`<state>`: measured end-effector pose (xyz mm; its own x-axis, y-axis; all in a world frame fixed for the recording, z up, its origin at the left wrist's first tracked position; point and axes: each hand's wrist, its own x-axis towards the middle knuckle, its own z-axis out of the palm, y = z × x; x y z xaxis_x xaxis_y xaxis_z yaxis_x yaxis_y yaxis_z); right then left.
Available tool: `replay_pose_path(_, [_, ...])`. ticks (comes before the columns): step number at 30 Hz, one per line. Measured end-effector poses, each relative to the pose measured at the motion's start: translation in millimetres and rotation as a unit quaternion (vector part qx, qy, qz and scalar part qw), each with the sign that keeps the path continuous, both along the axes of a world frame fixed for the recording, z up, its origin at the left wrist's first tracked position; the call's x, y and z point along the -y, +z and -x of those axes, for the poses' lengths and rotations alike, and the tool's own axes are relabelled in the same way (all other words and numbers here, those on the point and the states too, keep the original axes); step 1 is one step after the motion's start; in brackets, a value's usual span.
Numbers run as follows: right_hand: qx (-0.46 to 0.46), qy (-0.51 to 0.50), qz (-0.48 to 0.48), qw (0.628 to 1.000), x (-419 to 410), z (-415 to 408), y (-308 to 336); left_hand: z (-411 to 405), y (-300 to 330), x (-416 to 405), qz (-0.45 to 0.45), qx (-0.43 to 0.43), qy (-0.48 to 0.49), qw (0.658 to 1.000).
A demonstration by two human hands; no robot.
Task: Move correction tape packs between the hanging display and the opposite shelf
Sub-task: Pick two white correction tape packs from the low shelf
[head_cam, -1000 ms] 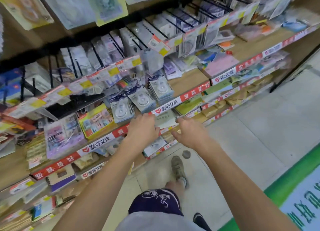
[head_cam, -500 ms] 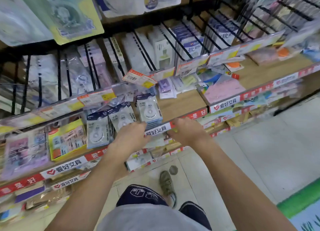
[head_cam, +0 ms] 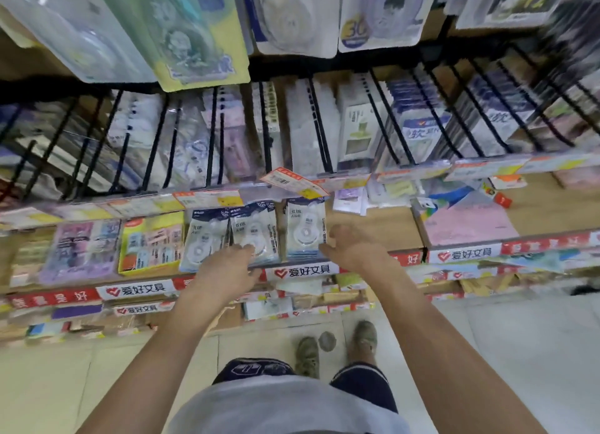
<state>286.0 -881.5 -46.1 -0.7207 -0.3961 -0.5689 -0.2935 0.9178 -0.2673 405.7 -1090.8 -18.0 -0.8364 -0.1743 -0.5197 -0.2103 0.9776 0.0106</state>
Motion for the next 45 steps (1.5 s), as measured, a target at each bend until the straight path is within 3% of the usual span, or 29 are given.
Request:
replay_pose_path(3, [-0.05,0.039,-0.022,0.998,13.1,11.0,-3.9,-12.9,-0.9,8.5,-0.007,-0.003,0.05,0.999])
replay_pose_path(12, [-0.081,-0.013,-0.059,0.995,35.9,17.7,-38.7,-38.3,5.5,5.9,0.008,-0.003,0.143,0.99])
replay_pose_path(24, [-0.016,-0.178,0.103,0.978,31.7,24.6,-61.0,-40.6,1.9,-3.6,-0.005,0.011,0.16,0.987])
replay_pose_path(29, [0.091,-0.265,0.312,0.908,12.1,22.4,-78.0,-30.2,0.5,-7.9,-0.043,0.002,0.131,0.99])
replay_pose_path(34, [0.162,-0.319,0.421,0.834,-15.2,13.3,-81.0,-13.4,-10.6,-24.9,-0.074,0.013,0.073,0.994])
replay_pose_path(38, [0.126,-0.393,0.445,0.795,-47.4,0.1,-73.6,5.5,-21.7,-49.6,-0.088,0.009,0.014,0.996])
replay_pose_path(45, [0.074,-0.427,0.464,0.772,-100.0,-14.0,-51.7,44.6,-41.5,-82.3,-0.143,-0.056,0.036,0.988])
